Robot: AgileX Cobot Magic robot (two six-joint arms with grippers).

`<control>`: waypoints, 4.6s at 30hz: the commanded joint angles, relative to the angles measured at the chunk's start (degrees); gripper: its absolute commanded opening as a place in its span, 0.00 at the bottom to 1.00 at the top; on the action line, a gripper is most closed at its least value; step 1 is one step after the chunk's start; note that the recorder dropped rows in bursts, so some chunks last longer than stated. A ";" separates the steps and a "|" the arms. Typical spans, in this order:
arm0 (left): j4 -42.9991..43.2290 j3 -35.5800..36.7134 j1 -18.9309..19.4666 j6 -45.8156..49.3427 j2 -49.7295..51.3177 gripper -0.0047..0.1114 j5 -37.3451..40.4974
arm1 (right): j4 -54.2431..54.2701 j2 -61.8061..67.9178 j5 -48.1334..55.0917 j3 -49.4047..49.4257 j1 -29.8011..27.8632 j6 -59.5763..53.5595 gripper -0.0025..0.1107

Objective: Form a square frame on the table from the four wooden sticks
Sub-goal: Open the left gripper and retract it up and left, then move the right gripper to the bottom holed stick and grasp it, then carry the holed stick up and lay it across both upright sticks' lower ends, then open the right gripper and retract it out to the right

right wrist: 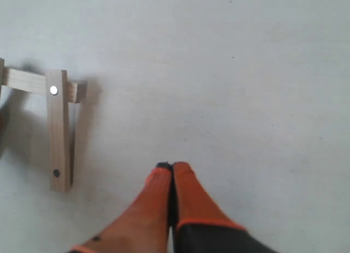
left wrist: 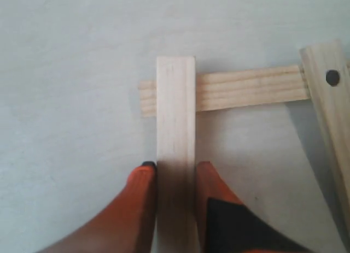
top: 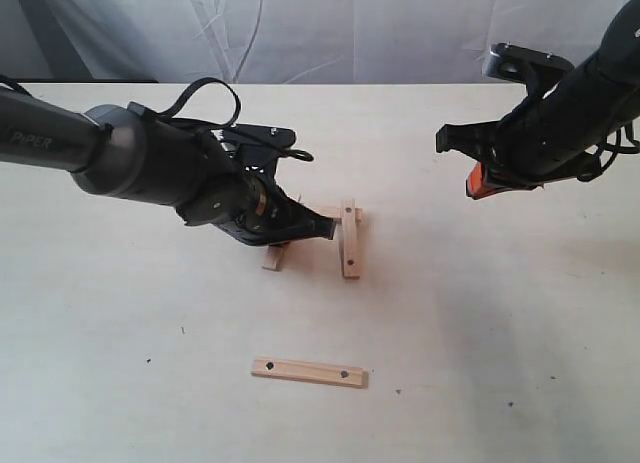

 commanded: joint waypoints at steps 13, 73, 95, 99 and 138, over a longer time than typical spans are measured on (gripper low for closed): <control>9.03 -0.33 0.84 -0.01 -8.56 0.36 13.80 | 1.69 -0.29 -0.13 0.39 1.89 -2.50 0.02; -41.77 6.09 22.83 52.80 -31.33 0.04 21.53 | -17.34 13.95 1.56 -0.37 42.64 -17.71 0.02; -42.95 6.09 22.83 52.80 -31.33 0.04 19.81 | -21.43 16.97 4.56 -19.17 30.33 -28.40 0.02; -42.95 6.09 22.83 52.80 -31.33 0.04 19.67 | -21.43 19.52 3.63 -19.17 30.33 -29.39 0.02; -42.57 6.09 22.83 52.91 -31.33 0.04 20.02 | -25.45 10.68 5.70 -18.90 29.11 -8.65 0.30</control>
